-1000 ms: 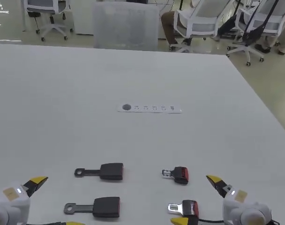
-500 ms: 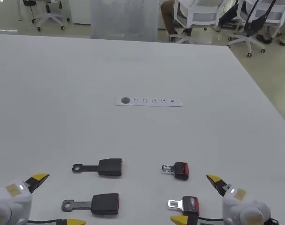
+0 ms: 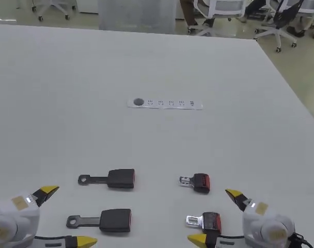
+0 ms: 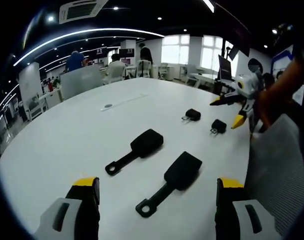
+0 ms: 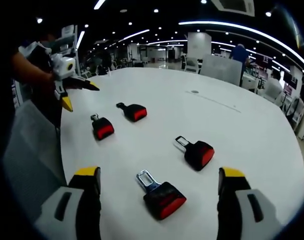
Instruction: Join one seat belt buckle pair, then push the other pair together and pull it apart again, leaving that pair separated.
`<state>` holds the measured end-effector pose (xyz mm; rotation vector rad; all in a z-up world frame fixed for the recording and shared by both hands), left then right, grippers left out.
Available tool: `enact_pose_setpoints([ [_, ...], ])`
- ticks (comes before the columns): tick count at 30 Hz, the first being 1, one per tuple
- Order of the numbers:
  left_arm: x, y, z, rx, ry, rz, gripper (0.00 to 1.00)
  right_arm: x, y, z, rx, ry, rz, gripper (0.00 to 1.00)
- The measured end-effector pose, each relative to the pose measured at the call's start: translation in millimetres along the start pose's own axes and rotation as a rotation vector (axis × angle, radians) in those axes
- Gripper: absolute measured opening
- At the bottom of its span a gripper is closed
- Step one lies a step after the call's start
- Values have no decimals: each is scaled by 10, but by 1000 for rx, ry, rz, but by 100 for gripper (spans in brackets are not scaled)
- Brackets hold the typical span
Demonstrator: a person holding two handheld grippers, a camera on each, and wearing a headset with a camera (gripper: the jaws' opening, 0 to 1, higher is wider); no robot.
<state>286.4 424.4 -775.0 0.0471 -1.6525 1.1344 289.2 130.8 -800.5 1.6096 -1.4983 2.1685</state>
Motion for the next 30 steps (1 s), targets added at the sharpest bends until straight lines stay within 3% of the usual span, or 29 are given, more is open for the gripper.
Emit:
enact_pose_setpoints([
  [12, -195, -73, 115, -52, 54, -17, 92, -105, 148, 37, 36, -66, -71, 96],
  [20, -318, -44, 157, -90, 98, -36, 88, -161, 221, 57, 73, -122, -112, 92],
  [30, -550, 17, 205, -151, 150, -92, 81, -244, 337, 0, 135, -208, -167, 87],
])
Point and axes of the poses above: the centre of the closed fingertips' face, and the gripper's own axes: x roughly backward along the fingers, z roughly to its right, y roughly out of its underside, the point moved 1 cm from there along x, roughly backward along the fingers, and after that the axes turned 13 degrees about -z, right-handed, at the moved point
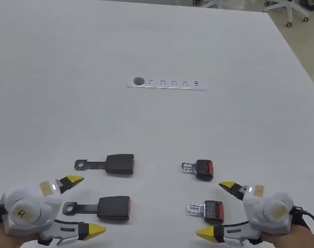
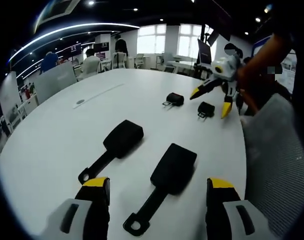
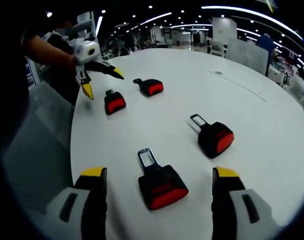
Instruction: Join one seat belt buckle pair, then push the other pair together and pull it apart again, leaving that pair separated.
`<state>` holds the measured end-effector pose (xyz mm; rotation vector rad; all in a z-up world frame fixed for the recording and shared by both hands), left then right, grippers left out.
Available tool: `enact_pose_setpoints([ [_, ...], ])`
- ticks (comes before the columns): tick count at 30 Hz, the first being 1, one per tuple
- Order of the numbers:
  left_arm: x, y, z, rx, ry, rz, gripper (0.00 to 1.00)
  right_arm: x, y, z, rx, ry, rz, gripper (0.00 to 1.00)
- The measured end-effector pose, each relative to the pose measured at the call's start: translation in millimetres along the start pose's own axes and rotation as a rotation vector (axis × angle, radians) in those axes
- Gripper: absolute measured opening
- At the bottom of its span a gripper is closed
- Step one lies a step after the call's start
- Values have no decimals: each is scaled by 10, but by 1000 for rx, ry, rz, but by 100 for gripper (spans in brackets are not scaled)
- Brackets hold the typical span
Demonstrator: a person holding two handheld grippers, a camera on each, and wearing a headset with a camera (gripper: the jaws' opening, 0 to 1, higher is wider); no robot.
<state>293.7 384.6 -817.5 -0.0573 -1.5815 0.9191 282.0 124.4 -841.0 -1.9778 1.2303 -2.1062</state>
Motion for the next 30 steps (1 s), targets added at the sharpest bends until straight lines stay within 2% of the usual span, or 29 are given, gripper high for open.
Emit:
enact_pose_setpoints([
  [7, -144, -5, 57, -68, 39, -36, 73, -22, 69, -4, 48, -41, -40, 82],
  [11, -211, -2, 78, -103, 55, -58, 69, -29, 124, -4, 96, -70, -79, 72],
  [15, -286, 62, 76, -134, 60, -93, 63, 7, 122, 25, 114, -87, -86, 60],
  [19, -317, 128, 104, -176, 71, -130, 54, 3, 147, 27, 166, -94, -97, 59],
  [21, -316, 129, 120, -189, 71, -127, 53, -5, 136, 42, 204, -86, -99, 55],
  [23, -326, 111, 118, -203, 72, -125, 51, -5, 137, 16, 247, -86, -105, 43],
  [24, -333, 108, 126, -209, 77, -126, 51, -6, 128, 22, 271, -79, -102, 42],
  [28, -348, 87, 150, -240, 98, -132, 43, -5, 149, 33, 270, -96, -96, 39],
  [30, -368, 77, 120, -240, 93, -132, 39, 4, 145, 32, 250, -107, -92, 38],
])
Point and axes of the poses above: the centre of the closed fingertips' face, and the gripper's own axes: x roughly backward along the fingers, z roughly to its right, y roughly out of its underside, the point moved 1 cm from there along x, roughly backward along the fingers, and after that the axes turned 13 degrees about -z, right-handed, at the moved point
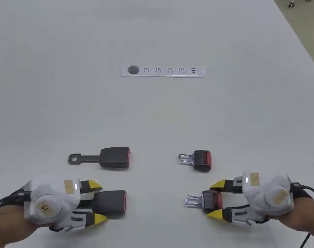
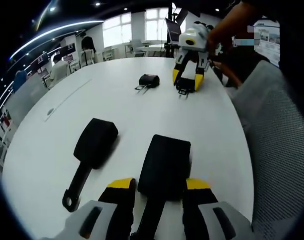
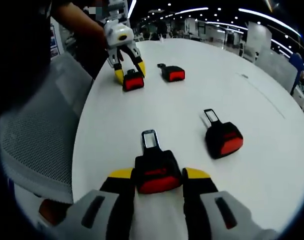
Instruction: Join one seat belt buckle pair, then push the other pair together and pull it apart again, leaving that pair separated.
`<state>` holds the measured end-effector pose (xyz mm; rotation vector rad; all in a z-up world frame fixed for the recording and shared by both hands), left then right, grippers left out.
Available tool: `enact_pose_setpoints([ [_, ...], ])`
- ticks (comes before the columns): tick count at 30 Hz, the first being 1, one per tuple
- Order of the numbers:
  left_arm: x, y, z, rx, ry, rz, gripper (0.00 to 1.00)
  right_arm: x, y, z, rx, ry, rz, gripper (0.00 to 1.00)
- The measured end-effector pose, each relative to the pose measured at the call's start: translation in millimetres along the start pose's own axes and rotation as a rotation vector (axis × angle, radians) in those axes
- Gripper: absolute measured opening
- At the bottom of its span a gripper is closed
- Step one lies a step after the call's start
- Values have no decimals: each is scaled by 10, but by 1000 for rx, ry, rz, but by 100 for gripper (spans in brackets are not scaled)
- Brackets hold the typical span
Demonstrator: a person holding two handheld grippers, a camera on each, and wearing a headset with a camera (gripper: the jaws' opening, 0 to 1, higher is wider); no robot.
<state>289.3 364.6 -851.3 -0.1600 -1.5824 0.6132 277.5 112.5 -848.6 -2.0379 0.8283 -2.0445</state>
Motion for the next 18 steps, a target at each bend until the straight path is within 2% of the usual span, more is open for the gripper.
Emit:
enact_pose_setpoints([
  [4, -22, -25, 25, -33, 13, 3, 35, 0, 13, 12, 39, -5, -5, 38],
  [11, -15, -38, 24, -70, 28, -3, 35, 7, 35, 18, 47, -21, 2, 37],
  [18, -21, -44, 32, -111, 46, -32, 35, -3, 38, 28, 39, -18, 8, 37],
])
Point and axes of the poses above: the centre of the closed fingertips' face, and the gripper's own axes: x roughly backward along the fingers, z roughly to its right, y roughly out of its underside, the point moved 1 cm from there along x, roughly backward along the fingers, and after that the axes turned 13 degrees about -z, right-handed, at the moved point
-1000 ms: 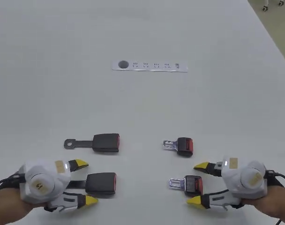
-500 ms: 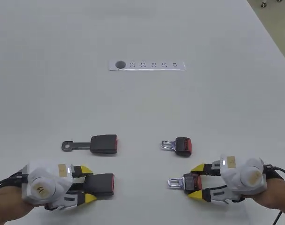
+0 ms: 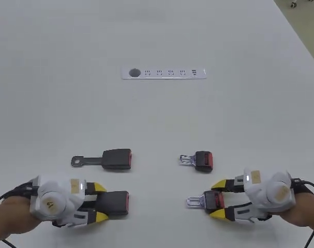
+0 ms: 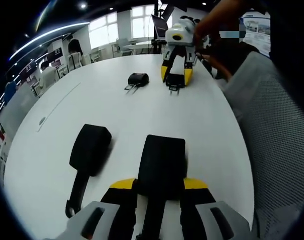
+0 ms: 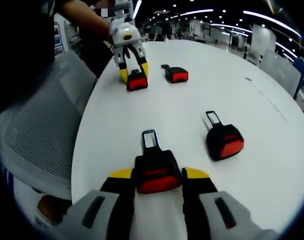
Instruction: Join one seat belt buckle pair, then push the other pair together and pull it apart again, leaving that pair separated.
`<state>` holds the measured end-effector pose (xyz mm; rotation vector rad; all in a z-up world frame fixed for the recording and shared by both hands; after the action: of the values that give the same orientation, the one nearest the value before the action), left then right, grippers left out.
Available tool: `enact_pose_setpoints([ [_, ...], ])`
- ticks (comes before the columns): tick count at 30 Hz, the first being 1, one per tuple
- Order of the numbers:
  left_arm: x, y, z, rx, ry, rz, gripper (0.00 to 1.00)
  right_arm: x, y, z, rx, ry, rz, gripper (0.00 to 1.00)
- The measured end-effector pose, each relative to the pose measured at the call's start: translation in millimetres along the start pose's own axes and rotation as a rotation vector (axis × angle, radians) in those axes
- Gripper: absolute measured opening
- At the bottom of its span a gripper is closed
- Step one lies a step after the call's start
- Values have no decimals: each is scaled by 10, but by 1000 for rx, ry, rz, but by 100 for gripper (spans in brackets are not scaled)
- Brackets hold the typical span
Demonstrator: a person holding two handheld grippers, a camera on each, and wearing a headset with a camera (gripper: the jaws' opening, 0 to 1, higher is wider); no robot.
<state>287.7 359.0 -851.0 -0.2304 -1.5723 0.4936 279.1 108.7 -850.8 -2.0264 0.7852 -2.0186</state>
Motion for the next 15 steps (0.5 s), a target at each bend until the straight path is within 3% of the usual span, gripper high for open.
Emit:
enact_pose_setpoints([
  [7, 5, 7, 4, -19, 12, -24, 34, -44, -60, -25, -32, 11, 39, 37],
  [15, 10, 15, 0, -12, 13, -28, 34, -156, -281, -52, -9, 6, 60, 37],
])
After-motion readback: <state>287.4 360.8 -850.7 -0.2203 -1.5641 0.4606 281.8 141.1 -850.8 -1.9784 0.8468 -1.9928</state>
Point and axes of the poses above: the centre of the closed fingertips' face, and the gripper's own axes: x roughly backward along the fingers, z roughly to its right, y roughly out of its underside, the point moved 1 cm from there along x, roughly backward along the fingers, and after that the axes turned 13 degrees about -z, right-handed, at the moved point
